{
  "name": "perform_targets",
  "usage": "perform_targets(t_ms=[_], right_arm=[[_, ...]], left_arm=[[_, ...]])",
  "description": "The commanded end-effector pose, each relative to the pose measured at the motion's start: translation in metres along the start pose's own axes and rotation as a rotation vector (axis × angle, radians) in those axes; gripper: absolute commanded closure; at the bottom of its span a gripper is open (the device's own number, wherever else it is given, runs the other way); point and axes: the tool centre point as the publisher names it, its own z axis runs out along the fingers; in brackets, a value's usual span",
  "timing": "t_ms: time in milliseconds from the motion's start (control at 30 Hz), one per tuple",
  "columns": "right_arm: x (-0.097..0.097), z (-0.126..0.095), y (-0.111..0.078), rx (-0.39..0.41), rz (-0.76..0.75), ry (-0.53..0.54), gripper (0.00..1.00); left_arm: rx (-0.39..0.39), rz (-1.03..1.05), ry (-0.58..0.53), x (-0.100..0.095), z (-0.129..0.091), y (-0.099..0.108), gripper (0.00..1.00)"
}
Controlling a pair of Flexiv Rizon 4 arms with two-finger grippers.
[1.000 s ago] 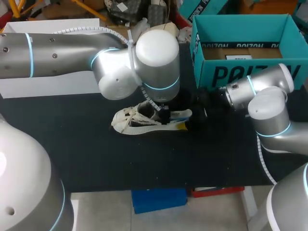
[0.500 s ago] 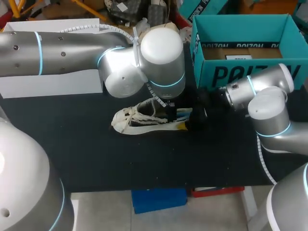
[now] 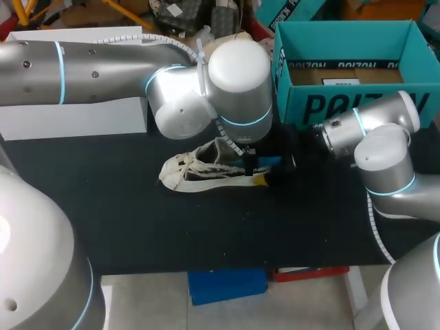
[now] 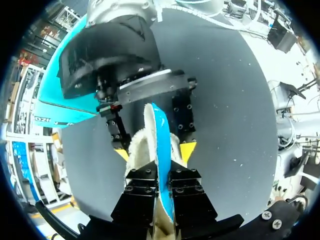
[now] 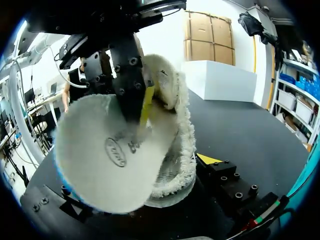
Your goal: Take the shoe out of the shoebox, open the shoe tongue, remove and reinsert the insole, then place the shoe into the shoebox
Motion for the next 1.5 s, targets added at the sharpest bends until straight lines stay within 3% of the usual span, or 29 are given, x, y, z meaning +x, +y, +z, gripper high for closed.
perform_targets(t_ms=[33,567,667,833,1500], right_arm=[[0.001,0.001,-0.002,0.001,0.001,-0.001,1.00],[0.001,0.001,-0.002,0.001,0.001,-0.001,1.00],[0.001,0.001,-0.002,0.001,0.001,-0.001,1.00],[0.001,0.001,-0.002,0.001,0.001,-0.001,1.00],[0.001,0.001,-0.002,0.001,0.001,-0.001,1.00]], left_arm=[[0.047,0.017,-0.024,0.016,-0.046,0.006,1.00],[0.439,-0.085,0.004,0.032,-0.199,-0.049,1.00],[0.557,-0.114,0.057,0.032,-0.230,-0.058,1.00],[0.794,-0.073,0.235,0.031,-0.273,-0.068,1.00],[0.794,-0.073,0.235,0.031,-0.273,-0.068,1.00]])
